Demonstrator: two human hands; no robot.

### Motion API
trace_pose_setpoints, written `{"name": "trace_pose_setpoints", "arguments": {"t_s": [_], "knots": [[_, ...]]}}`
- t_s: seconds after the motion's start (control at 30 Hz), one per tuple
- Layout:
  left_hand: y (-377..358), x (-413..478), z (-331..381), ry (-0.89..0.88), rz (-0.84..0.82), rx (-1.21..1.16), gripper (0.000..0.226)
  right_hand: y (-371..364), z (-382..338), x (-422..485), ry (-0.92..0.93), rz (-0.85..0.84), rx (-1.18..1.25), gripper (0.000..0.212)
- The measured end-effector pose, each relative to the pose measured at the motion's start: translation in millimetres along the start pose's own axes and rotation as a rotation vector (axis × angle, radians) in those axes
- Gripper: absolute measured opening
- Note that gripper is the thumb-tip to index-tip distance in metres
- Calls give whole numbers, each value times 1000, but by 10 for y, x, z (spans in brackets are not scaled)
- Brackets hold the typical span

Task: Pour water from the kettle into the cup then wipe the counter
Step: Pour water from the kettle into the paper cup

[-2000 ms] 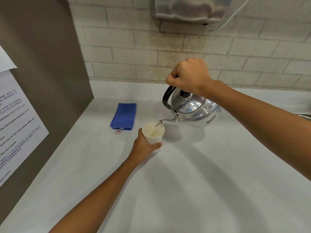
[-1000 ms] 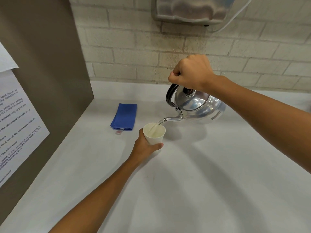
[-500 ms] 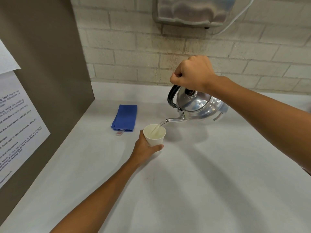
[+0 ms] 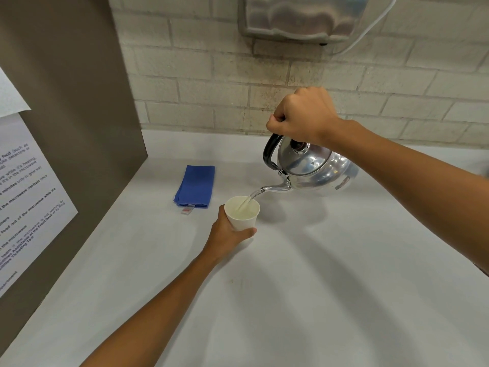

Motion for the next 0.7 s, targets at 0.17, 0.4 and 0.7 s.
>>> {"name": "trace_pose_setpoints", "arguments": {"t_s": [0.17, 0.4, 0.7], "knots": [[0, -11, 17, 0, 2, -11, 80, 4, -7, 9, 4, -6, -3, 44], [7, -22, 26, 11, 10, -14, 79, -31, 3, -10, -8, 0, 25, 44], [3, -33, 72, -17, 25, 9, 80, -282, 165, -72, -143, 0, 180, 46]]}}
Point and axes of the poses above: each hand's wrist, its own x-axis towards the middle knuckle, its own y-axis out of the back of the hand, z = x × y, the point moved 6 cm from there along x, towards the middle knuckle, and after that the axes turned 14 degrees about -x, right-handed, at the moved point
